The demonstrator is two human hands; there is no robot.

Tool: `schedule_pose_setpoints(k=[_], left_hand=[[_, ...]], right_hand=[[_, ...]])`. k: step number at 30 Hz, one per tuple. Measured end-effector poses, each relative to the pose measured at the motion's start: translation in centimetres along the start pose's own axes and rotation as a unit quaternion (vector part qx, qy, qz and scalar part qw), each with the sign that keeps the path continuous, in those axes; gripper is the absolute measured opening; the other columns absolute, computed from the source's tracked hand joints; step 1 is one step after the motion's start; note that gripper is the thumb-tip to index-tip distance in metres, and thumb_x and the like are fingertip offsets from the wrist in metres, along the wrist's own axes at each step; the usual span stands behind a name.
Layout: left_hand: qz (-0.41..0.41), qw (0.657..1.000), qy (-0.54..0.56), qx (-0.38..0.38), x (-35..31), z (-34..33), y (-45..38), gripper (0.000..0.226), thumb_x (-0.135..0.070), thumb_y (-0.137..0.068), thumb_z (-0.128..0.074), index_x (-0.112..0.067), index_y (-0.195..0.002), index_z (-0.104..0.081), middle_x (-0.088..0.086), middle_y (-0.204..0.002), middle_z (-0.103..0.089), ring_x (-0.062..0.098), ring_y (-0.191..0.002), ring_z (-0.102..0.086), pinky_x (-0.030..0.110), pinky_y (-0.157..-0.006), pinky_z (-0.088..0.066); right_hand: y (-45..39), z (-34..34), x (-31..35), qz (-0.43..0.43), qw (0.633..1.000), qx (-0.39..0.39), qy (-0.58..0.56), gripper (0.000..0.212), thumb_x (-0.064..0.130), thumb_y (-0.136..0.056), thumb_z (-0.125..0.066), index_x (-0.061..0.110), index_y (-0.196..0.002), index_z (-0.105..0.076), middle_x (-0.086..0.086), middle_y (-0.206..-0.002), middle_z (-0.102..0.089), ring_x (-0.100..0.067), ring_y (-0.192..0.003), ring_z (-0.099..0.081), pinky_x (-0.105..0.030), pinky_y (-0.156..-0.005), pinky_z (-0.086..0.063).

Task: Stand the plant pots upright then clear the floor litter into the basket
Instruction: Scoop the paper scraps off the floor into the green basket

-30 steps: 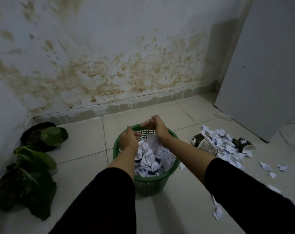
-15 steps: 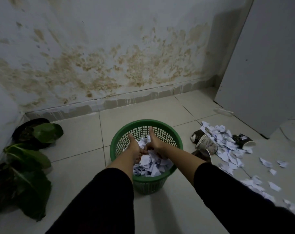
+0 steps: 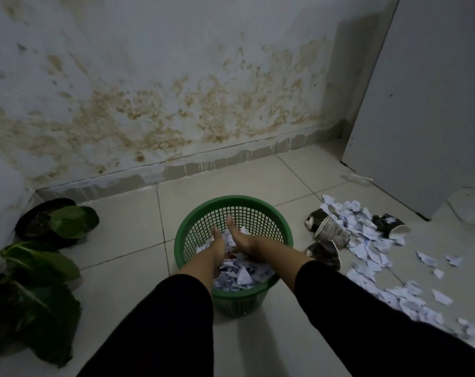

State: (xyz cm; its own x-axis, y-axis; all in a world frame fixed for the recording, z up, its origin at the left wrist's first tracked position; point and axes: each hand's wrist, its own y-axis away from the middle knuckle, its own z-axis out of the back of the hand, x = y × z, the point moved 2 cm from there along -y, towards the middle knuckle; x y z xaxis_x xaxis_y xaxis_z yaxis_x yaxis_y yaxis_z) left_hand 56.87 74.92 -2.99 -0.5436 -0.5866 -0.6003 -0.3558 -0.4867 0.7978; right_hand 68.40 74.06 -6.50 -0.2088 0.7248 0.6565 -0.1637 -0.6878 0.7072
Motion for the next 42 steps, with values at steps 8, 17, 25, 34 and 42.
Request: schedule_pose_setpoints(k=[8, 17, 25, 34, 42], left_hand=[[-0.035, 0.994, -0.068, -0.080, -3.4, 1.7, 4.5, 0.089, -0.066, -0.093, -0.005, 0.004, -0.088, -0.060, 0.009, -0.062, -0.049, 0.018, -0.054, -0.038, 0.019, -0.044, -0.033], [-0.198, 0.939, -0.203, -0.196, -6.3, 1.3, 6.2, 0.047, -0.033, -0.102, -0.031, -0.004, -0.093, -0.067, 0.011, -0.097, -0.073, 0.030, -0.089, -0.067, 0.035, -0.091, -0.051], [-0.381, 0.877, -0.085, -0.280, -9.4, -3.9, 10.0, 0.043, -0.028, -0.103, -0.029, -0.005, -0.090, -0.064, 0.010, -0.089, -0.062, 0.018, -0.077, -0.053, 0.028, -0.069, -0.038], [-0.522, 0.841, -0.018, -0.145, -12.0, -15.2, 12.1, 0.038, -0.022, -0.101, -0.038, -0.008, -0.074, -0.061, -0.001, -0.063, -0.054, 0.009, -0.059, -0.050, 0.016, -0.053, -0.037], [-0.493, 0.854, -0.156, -0.047, -5.2, -25.2, 7.4, 0.036, -0.026, -0.099, -0.042, -0.004, -0.073, -0.055, 0.013, -0.075, -0.061, 0.029, -0.069, -0.055, 0.033, -0.063, -0.042]], right_hand=[[11.2, 2.7, 5.4, 0.028, 0.993, -0.007, 0.118, 0.083, 0.060, -0.100, -0.006, 0.000, -0.136, -0.051, -0.020, -0.142, -0.049, -0.039, -0.127, -0.049, -0.045, -0.105, -0.040], [16.2, 5.7, 9.3, -0.015, 0.975, 0.068, 0.210, 0.060, 0.048, -0.105, -0.020, 0.013, -0.131, -0.062, -0.008, -0.140, -0.053, -0.032, -0.133, -0.043, -0.051, -0.103, -0.040], [19.2, 12.4, 9.3, 0.121, 0.981, -0.049, 0.145, 0.043, 0.035, -0.105, -0.036, 0.010, -0.124, -0.065, -0.010, -0.122, -0.064, -0.024, -0.104, -0.061, -0.041, -0.097, -0.049], [25.2, 24.1, -3.5, 0.103, 0.967, -0.230, 0.036, 0.035, 0.030, -0.104, -0.040, 0.013, -0.112, -0.069, -0.007, -0.114, -0.068, -0.025, -0.097, -0.066, -0.036, -0.084, -0.054], [27.6, 26.6, -26.0, 0.031, 0.917, -0.397, 0.019, 0.027, 0.025, -0.101, -0.047, 0.015, -0.108, -0.071, -0.010, -0.115, -0.065, -0.022, -0.098, -0.058, -0.030, -0.080, -0.042]])
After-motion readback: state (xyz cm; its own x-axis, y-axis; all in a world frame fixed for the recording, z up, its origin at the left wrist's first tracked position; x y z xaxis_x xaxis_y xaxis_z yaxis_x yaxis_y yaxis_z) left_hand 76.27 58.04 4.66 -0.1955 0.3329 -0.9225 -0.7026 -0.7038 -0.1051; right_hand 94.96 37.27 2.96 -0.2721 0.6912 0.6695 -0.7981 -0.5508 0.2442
